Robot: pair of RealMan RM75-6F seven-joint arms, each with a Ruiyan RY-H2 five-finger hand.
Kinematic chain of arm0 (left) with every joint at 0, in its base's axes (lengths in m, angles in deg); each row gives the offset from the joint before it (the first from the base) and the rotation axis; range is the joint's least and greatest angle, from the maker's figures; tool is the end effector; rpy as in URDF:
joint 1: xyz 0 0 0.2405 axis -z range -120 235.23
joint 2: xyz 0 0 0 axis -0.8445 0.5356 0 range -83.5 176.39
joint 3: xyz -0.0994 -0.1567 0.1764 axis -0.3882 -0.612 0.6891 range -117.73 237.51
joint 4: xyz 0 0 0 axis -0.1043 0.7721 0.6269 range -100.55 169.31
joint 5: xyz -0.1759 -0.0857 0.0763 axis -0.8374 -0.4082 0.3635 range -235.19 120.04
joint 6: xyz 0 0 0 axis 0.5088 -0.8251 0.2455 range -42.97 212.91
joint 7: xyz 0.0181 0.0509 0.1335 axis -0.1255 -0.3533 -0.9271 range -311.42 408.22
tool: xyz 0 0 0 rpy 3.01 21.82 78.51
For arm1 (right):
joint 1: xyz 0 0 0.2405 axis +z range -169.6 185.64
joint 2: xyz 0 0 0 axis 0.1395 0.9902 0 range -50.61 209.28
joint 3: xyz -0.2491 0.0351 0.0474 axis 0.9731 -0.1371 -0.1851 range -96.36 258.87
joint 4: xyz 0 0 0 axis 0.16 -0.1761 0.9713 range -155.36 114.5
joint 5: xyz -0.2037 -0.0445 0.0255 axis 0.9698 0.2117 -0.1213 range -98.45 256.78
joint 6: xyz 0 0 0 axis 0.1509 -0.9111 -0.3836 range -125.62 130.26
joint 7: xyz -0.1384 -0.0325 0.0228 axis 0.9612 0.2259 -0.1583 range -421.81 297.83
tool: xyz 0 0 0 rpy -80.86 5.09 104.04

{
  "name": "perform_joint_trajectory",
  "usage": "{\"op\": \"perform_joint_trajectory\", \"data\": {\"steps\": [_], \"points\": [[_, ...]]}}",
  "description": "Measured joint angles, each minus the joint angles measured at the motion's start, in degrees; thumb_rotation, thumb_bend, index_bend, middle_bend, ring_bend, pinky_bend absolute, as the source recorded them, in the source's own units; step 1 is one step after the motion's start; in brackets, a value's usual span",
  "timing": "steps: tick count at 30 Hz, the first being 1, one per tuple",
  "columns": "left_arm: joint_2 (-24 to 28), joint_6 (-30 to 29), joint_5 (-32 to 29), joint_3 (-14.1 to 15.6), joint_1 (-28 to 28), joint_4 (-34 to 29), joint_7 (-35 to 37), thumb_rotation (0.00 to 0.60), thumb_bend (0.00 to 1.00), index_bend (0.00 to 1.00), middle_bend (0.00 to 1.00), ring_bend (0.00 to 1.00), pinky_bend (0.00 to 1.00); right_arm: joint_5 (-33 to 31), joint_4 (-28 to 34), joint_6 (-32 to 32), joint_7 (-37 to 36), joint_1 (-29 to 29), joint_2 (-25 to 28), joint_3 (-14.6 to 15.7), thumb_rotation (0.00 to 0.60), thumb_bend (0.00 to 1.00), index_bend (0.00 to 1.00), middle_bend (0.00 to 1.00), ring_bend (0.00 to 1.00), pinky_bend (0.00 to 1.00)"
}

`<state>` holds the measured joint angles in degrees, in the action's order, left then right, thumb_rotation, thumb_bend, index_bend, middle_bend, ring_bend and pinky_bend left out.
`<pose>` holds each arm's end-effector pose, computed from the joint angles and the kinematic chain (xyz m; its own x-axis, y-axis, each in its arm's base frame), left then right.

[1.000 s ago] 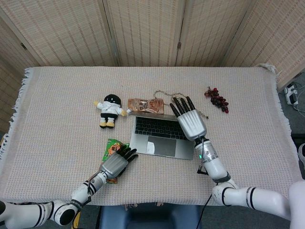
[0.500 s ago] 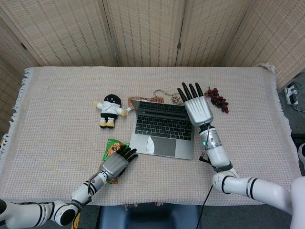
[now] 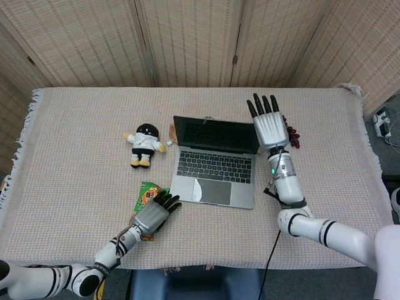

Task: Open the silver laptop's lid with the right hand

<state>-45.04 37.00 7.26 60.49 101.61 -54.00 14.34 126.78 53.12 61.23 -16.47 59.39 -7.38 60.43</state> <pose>-0.1522 0.2772 -0.0734 0.7147 0.3475 0.6070 0.6591 -0.6250 -0.4183 -0.1309 -0.4421 0.0641 0.7100 0.0503 0.7024 -0.6948 -0.1124 0.7104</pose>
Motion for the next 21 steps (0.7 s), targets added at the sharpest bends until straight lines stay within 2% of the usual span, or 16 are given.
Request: {"op": "perform_joint_trajectory", "data": {"steps": [14,21], "points": [[0.11,-0.76,-0.34,0.50,0.24,-0.64,-0.33,0.600,0.79,0.05,0.07,0.00,0.00,-6.26,-9.28,-2.64,3.01,4.83,-2.91,-0.22,0.600,0.60,0.00,0.00,0.00,0.00],[0.82,-2.91,3.40,0.64,-0.63,-1.44,2.74,0.600,0.79,0.07,0.09,0.00,0.00,-4.24,-3.79,-1.26,0.35,3.23,-0.50,0.48,0.600,0.60,0.00,0.00,0.00,0.00]]}}
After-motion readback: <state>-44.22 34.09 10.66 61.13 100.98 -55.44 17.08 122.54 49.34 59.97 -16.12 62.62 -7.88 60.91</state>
